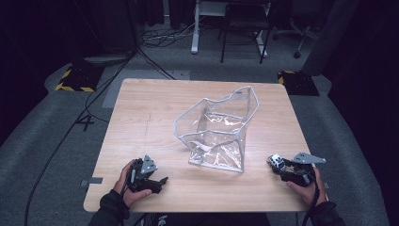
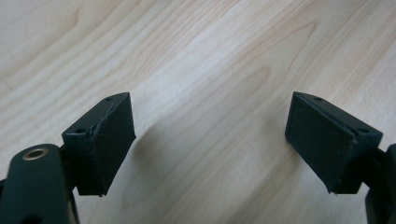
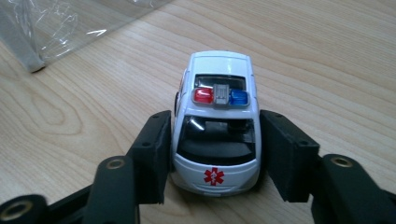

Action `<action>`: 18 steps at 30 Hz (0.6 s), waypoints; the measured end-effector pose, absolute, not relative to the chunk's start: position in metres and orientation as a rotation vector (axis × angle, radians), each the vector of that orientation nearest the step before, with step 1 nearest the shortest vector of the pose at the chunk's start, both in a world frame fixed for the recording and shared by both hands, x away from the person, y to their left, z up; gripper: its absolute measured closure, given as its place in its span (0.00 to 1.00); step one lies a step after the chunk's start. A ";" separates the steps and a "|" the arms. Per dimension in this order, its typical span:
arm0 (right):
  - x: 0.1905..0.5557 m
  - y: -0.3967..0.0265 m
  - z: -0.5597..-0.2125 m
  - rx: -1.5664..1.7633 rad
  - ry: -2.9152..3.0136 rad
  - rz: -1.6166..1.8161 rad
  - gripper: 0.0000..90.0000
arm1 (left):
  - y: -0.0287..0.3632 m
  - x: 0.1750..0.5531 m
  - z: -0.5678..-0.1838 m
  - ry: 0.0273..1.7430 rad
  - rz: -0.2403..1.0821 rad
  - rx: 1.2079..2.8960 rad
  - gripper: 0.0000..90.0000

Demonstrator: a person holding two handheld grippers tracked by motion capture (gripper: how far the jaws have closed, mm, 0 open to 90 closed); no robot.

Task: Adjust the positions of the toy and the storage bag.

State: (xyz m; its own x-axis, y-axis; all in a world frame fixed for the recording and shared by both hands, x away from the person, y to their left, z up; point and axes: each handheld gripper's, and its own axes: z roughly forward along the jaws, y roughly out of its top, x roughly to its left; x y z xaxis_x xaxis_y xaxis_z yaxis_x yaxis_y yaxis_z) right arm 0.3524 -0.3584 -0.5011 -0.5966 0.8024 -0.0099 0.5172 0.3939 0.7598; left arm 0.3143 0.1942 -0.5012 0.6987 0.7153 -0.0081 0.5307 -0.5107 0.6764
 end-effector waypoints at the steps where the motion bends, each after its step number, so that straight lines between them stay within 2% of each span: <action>1: 0.353 -0.358 -0.501 1.135 2.284 1.045 0.52 | 0.198 0.313 -0.503 0.948 0.364 2.222 0.18; 13: 0.355 -0.358 -0.501 1.120 2.295 1.043 0.53 | 0.206 0.315 -0.503 0.986 0.341 2.208 0.17; 18: 0.355 -0.359 -0.501 1.118 2.295 1.047 0.53 | 0.207 0.317 -0.503 0.975 0.373 2.214 0.17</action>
State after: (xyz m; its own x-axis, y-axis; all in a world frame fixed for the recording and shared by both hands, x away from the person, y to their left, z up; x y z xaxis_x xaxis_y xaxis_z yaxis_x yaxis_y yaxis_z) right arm 0.3550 -0.3588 -0.5008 -0.6113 0.7913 -0.0141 0.5079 0.4059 0.7598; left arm 0.3171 0.2072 -0.5028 0.6782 0.7348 -0.0107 0.5397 -0.4881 0.6859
